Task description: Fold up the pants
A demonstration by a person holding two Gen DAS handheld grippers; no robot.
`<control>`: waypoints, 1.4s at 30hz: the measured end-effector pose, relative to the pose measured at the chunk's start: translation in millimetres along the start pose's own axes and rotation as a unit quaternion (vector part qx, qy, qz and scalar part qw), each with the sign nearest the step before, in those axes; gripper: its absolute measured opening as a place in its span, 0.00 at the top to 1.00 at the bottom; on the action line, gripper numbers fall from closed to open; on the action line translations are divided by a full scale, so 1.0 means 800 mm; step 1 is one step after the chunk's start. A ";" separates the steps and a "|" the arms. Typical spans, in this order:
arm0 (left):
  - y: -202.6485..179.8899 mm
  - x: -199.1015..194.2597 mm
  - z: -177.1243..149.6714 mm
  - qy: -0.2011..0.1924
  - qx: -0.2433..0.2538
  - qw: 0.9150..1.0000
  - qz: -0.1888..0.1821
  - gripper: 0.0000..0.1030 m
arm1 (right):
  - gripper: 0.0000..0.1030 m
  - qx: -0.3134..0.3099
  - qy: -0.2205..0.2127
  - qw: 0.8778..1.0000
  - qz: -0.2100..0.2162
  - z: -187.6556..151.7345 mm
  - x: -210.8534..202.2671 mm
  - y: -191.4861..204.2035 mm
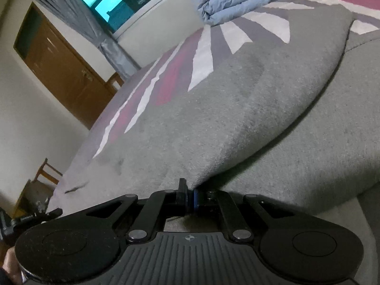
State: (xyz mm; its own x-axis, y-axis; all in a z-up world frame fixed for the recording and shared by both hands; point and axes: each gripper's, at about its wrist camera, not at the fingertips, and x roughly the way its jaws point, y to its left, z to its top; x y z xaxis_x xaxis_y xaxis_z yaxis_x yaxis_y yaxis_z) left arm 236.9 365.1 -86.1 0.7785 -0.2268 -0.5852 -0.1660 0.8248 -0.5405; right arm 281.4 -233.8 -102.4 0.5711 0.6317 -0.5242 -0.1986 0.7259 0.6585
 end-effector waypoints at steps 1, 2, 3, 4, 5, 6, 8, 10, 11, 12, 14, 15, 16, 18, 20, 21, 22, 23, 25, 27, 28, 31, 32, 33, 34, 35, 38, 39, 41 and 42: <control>-0.003 -0.001 -0.004 0.001 0.007 1.000 0.006 0.81 | 0.96 0.005 0.009 1.000 0.000 0.008 0.003 0.007; -0.008 -0.006 -0.005 -0.001 0.009 1.000 0.010 0.80 | 0.95 0.005 0.014 1.000 0.003 0.012 0.000 0.007; -0.009 -0.017 0.001 -0.006 0.011 1.000 0.014 0.77 | 0.92 0.002 0.011 1.000 -0.001 0.012 -0.012 0.005; -0.014 -0.027 -0.001 -0.014 0.016 0.999 0.029 0.65 | 0.77 -0.005 0.000 1.000 -0.012 0.026 -0.022 0.012; -0.019 -0.041 -0.005 -0.024 0.027 0.998 0.056 0.58 | 0.68 -0.017 -0.021 0.999 -0.024 0.032 -0.040 0.011; -0.030 -0.056 -0.011 -0.045 0.040 0.995 0.078 0.47 | 0.67 -0.024 -0.037 0.999 -0.026 0.046 -0.051 0.012; -0.052 -0.071 -0.019 -0.071 0.057 0.991 0.103 0.42 | 0.67 -0.032 -0.060 0.997 -0.042 0.056 -0.078 0.000; -0.084 -0.072 -0.027 -0.088 0.080 0.986 0.119 0.37 | 0.67 -0.039 -0.074 0.995 -0.063 0.073 -0.083 -0.004; -0.100 -0.067 -0.030 -0.089 0.087 0.984 0.128 0.35 | 0.67 -0.038 -0.078 0.993 -0.077 0.082 -0.081 -0.007; -0.118 -0.057 -0.032 -0.084 0.093 0.983 0.138 0.33 | 0.67 -0.038 -0.081 0.992 -0.092 0.092 -0.077 -0.009; -0.149 -0.030 -0.039 -0.066 0.107 0.979 0.159 0.28 | 0.67 -0.035 -0.088 0.989 -0.117 0.113 -0.060 -0.006; -0.161 -0.014 -0.045 -0.046 0.117 0.978 0.167 0.26 | 0.67 -0.038 -0.085 0.987 -0.134 0.122 -0.051 -0.004; -0.172 0.002 -0.054 -0.027 0.129 0.976 0.176 0.26 | 0.67 -0.041 -0.078 0.985 -0.148 0.137 -0.039 0.006; -0.185 0.025 -0.074 -0.006 0.155 0.967 0.200 0.21 | 0.67 -0.061 -0.069 0.980 -0.178 0.154 -0.017 0.016; -0.187 0.034 -0.091 -0.018 0.160 0.962 0.219 0.17 | 0.53 -0.086 -0.047 0.972 -0.211 0.164 0.011 0.021; -0.183 0.038 -0.095 -0.023 0.144 0.965 0.216 0.15 | 0.48 -0.100 -0.037 0.969 -0.221 0.173 0.024 0.021; -0.176 0.037 -0.098 -0.029 0.122 0.970 0.208 0.13 | 0.44 -0.121 -0.031 0.964 -0.235 0.172 0.029 0.021; -0.170 0.035 -0.101 -0.038 0.105 0.973 0.200 0.12 | 0.44 -0.136 -0.030 0.960 -0.243 0.170 0.031 0.021; -0.162 0.033 -0.109 -0.056 0.098 0.975 0.194 0.09 | 0.45 -0.151 -0.025 0.958 -0.244 0.167 0.030 0.015; -0.160 0.034 -0.110 -0.059 0.096 0.975 0.191 0.08 | 0.75 -0.146 -0.015 0.961 -0.236 0.161 0.020 0.002; -0.161 0.035 -0.111 -0.060 0.097 0.975 0.192 0.08 | 0.98 -0.139 -0.015 0.963 -0.231 0.158 0.016 -0.005; -0.160 0.033 -0.114 -0.063 0.098 0.975 0.190 0.07 | 0.98 -0.121 -0.033 0.968 -0.217 0.130 -0.033 -0.021; -0.161 0.034 -0.116 -0.065 0.099 0.975 0.189 0.07 | 0.98 -0.114 -0.038 0.969 -0.214 0.119 -0.050 -0.027; -0.160 0.035 -0.119 -0.066 0.099 0.975 0.188 0.07 | 0.98 -0.104 -0.039 0.970 -0.215 0.105 -0.066 -0.036; -0.159 0.036 -0.120 -0.068 0.099 0.975 0.186 0.07 | 0.98 -0.088 -0.032 0.971 -0.220 0.093 -0.077 -0.045; -0.157 0.035 -0.122 -0.069 0.098 0.976 0.184 0.07 | 0.99 -0.076 -0.018 0.969 -0.233 0.082 -0.080 -0.060; -0.156 0.035 -0.124 -0.071 0.094 0.976 0.183 0.06 | 0.98 -0.047 -0.053 0.977 -0.202 0.089 -0.107 -0.065; -0.156 0.035 -0.125 -0.072 0.094 0.976 0.183 0.06 | 0.97 -0.073 -0.080 0.973 -0.203 0.096 -0.115 -0.052; -0.156 0.035 -0.126 -0.074 0.095 0.976 0.183 0.06 | 0.48 -0.108 -0.098 0.968 -0.205 0.114 -0.114 -0.032; -0.154 0.034 -0.126 -0.074 0.095 0.976 0.182 0.06 | 0.30 -0.125 -0.099 0.965 -0.208 0.124 -0.106 -0.024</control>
State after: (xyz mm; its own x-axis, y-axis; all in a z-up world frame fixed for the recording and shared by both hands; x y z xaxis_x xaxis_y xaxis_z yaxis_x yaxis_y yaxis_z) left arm 217.9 204.9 -96.4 0.7703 0.1641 -0.6162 -0.3430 0.9213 -0.1834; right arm 315.8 -328.6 -17.1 0.7794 0.2241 -0.5850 -0.0902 0.9642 0.2492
